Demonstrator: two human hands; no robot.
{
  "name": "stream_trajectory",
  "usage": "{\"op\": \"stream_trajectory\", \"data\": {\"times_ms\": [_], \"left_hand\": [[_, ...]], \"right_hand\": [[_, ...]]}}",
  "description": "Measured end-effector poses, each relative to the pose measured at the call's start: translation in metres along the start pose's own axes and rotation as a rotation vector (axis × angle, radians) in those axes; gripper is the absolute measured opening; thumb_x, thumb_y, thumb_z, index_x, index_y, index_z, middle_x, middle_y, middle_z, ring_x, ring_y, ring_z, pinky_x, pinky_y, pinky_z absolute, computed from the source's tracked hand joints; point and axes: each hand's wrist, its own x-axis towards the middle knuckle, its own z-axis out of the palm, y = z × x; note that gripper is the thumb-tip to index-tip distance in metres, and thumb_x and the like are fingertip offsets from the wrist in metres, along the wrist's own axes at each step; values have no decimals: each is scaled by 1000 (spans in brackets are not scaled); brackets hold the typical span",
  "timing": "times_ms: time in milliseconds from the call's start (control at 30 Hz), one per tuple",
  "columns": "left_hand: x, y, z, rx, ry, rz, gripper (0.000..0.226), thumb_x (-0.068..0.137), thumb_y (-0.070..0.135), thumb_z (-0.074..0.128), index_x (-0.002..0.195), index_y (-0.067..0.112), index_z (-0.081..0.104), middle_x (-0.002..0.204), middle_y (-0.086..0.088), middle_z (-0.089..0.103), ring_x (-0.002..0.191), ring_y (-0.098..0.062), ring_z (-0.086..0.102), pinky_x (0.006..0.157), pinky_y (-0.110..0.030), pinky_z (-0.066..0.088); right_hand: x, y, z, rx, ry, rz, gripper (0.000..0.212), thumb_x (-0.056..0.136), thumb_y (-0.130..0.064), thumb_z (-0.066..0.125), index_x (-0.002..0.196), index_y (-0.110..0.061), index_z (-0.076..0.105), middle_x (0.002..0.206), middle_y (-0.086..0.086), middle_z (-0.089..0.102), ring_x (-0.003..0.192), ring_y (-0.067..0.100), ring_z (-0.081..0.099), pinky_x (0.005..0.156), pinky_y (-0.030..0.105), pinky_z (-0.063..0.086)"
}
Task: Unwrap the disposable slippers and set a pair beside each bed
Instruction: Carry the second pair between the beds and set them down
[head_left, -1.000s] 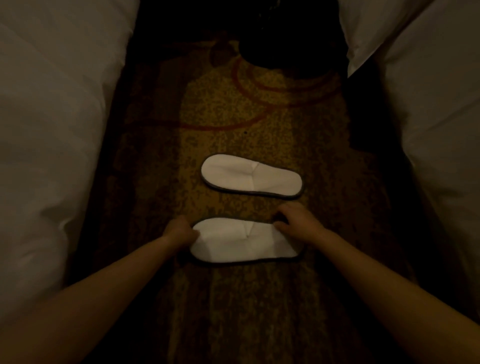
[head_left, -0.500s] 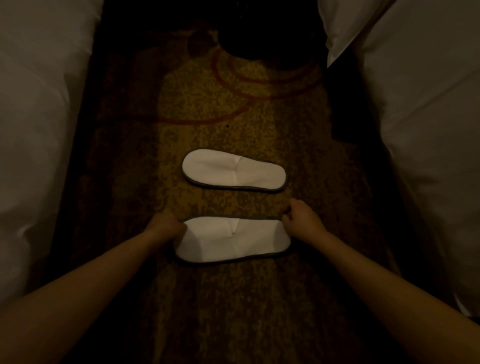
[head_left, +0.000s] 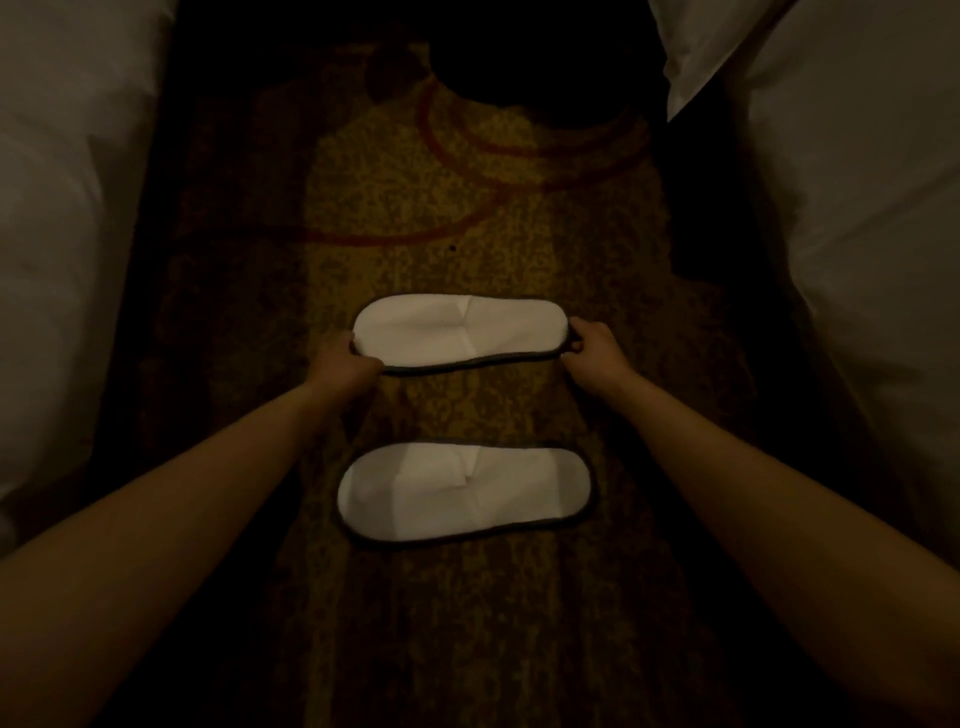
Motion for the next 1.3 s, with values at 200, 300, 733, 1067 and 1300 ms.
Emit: {"op": "stream_trajectory", "data": {"times_ms": [200,300,733,1067,1300], "left_hand": [[-13,0,0,-69,6,34,38,86,3,55,123,1,53,120,-26,58,108,-42,57,90,-49,49],[-28,-13,3,51,13,13,33,87,11,54,118,2,54,120,-23,58,108,-41,56,95,-48,48],[-59,-38,49,537,-121,-124,63,83,35,57,138,15,36,146,-19,28,134,-40,28,109,-44,30],[-54,-22,43,678,-167,-52,61,93,51,39,136,7,39,146,-22,32,131,-39,37,106,-43,34],[-117,42,-9,864,-372,101,54,96,46,33,130,7,49,139,-18,47,124,-35,47,100,-40,40]], "right_hand": [[-10,-6,3,32,35,-43,51,92,-5,44,141,-16,35,144,18,33,127,31,40,108,36,32],[-33,-2,13,-44,129,-10,46,90,-2,45,136,-8,41,136,19,41,123,30,44,105,34,35],[-97,18,40,-408,4,5,21,91,-16,47,108,-5,53,120,15,50,116,29,43,97,37,36],[-96,16,38,-528,-40,-14,29,94,-23,43,116,-5,48,125,16,47,118,30,41,98,40,36],[-147,-47,-4,-553,-262,137,59,93,-43,41,139,-8,28,145,18,32,129,38,30,106,45,28]]}}
